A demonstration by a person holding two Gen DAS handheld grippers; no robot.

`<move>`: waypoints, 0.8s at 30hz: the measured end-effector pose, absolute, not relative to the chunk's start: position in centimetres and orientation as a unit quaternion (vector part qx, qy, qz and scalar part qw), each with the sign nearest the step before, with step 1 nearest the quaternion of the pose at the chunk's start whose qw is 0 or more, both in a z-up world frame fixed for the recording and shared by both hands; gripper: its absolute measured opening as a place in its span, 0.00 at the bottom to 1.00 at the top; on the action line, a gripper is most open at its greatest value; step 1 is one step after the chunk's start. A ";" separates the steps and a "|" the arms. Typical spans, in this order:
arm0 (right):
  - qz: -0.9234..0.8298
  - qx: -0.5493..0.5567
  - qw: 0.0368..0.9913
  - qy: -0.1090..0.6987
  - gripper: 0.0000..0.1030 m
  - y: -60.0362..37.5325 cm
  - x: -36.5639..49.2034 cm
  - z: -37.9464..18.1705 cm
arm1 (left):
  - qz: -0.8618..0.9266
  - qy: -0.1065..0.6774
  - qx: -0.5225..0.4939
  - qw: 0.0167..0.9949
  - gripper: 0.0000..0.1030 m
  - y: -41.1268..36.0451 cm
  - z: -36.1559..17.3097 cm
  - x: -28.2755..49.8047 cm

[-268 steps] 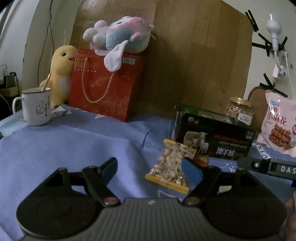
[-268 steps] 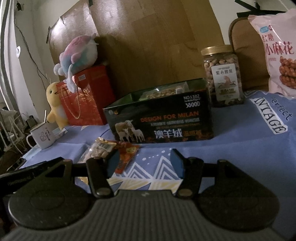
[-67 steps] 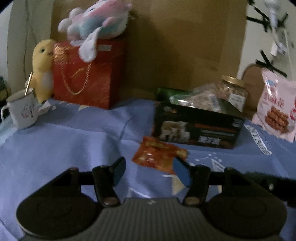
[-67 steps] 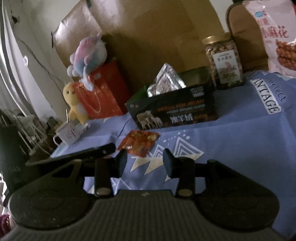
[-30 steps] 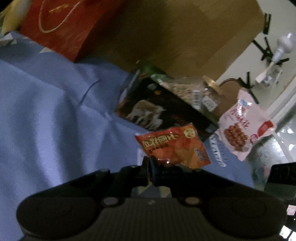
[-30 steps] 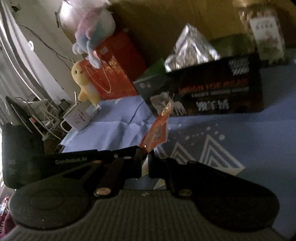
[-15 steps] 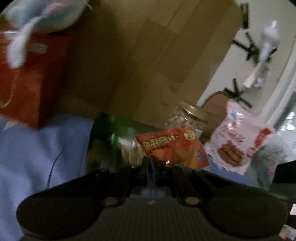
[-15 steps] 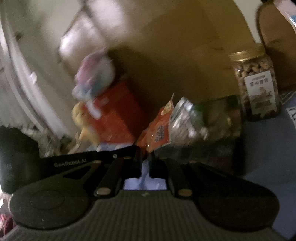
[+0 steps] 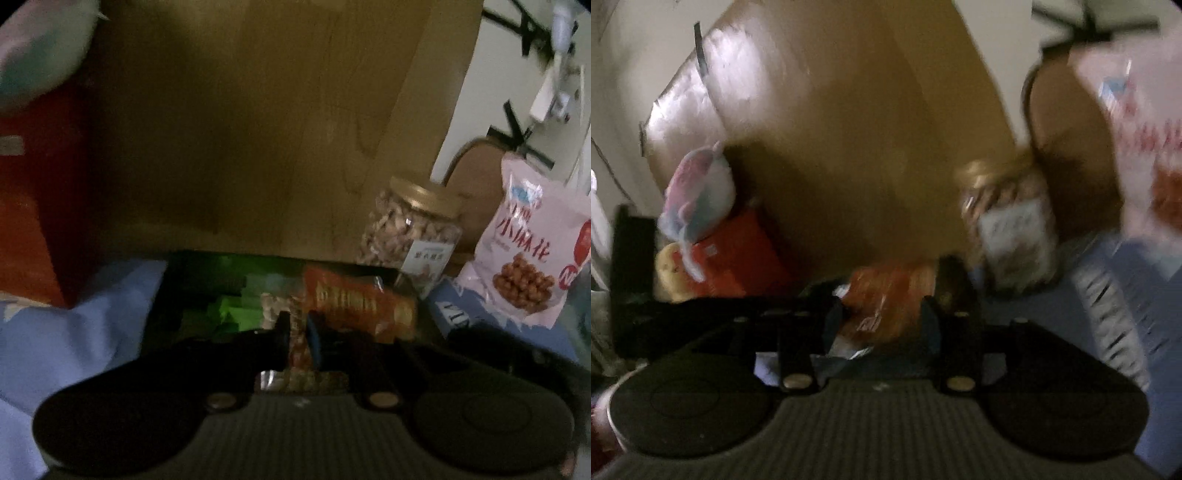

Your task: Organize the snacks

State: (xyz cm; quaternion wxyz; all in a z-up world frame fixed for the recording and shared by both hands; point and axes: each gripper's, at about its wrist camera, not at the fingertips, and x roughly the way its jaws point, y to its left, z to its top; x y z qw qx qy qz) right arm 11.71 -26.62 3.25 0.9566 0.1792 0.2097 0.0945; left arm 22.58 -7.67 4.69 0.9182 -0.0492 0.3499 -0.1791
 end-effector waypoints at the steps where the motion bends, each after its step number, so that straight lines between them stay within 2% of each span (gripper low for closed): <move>1: 0.089 0.184 0.957 0.205 0.49 -26.8 11.9 3.5 | -0.175 0.346 -0.052 0.920 0.13 -7.4 5.0 22.2; 4: 0.098 0.191 0.953 0.214 0.48 -27.2 13.7 3.9 | -0.167 0.344 -0.063 0.922 0.13 -6.5 5.7 20.9; 7: 0.108 0.169 0.937 0.287 0.48 -25.8 17.6 2.6 | -0.166 0.342 -0.065 0.923 0.13 -6.1 6.2 19.1; 8: 0.109 0.160 0.929 0.316 0.42 -25.3 18.7 1.8 | -0.167 0.341 -0.063 0.923 0.14 -6.2 6.4 18.6; 10: 0.098 0.126 0.937 0.312 0.43 -24.5 18.6 1.6 | -0.166 0.338 -0.051 0.925 0.19 -6.2 6.6 17.1; 16: 0.114 0.176 0.947 0.241 0.44 -26.0 11.5 4.2 | -0.158 0.323 -0.015 0.933 0.20 -6.8 6.6 13.4; 20: 0.104 0.185 0.950 0.229 0.44 -26.0 6.8 3.8 | -0.150 0.322 -0.007 0.935 0.21 -7.1 6.1 11.1; 24: 0.092 0.187 0.951 0.230 0.44 -25.7 3.2 3.3 | -0.143 0.315 -0.001 0.938 0.33 -7.0 5.7 8.6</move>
